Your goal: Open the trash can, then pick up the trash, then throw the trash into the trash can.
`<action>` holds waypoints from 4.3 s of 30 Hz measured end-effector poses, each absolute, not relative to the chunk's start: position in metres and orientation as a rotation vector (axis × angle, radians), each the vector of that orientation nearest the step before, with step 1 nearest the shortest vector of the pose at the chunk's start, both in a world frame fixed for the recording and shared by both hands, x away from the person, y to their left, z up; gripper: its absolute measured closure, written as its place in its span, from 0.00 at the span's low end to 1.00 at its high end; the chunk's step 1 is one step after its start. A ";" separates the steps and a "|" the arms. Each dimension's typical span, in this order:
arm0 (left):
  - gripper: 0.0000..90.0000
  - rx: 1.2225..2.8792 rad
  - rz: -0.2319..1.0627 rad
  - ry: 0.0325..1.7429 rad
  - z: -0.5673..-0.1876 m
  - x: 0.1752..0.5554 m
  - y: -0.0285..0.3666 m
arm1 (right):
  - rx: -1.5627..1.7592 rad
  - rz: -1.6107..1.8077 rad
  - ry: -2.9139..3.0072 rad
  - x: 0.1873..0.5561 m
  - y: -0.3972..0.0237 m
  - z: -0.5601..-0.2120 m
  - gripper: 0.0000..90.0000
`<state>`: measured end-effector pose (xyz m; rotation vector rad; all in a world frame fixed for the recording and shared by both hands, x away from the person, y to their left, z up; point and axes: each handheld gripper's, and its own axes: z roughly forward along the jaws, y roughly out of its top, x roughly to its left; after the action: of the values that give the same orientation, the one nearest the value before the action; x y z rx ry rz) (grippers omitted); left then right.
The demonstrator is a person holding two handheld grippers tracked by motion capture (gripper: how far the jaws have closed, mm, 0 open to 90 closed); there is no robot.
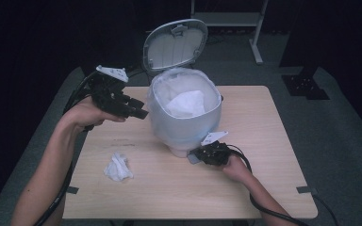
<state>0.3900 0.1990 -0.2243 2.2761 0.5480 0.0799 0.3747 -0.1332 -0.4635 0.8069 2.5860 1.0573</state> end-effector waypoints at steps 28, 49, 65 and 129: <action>0.53 2.242 0.071 0.584 -0.264 0.375 0.234 | 0.813 1.058 2.586 0.375 -0.133 -0.464 0.85; 0.47 2.250 0.077 0.625 -0.302 0.371 0.251 | 0.813 1.054 2.588 0.375 -0.133 -0.463 0.85; 0.43 2.258 0.105 0.657 -0.327 0.358 0.267 | 0.813 1.047 2.583 0.374 -0.132 -0.463 0.85; 0.38 2.317 0.107 0.824 -0.426 0.341 0.299 | 0.818 1.037 2.582 0.374 -0.131 -0.463 0.85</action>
<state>0.3409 0.2994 -0.4258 2.3165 0.8237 0.1074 0.3739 -0.1311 -0.4626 0.8176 2.5815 1.0371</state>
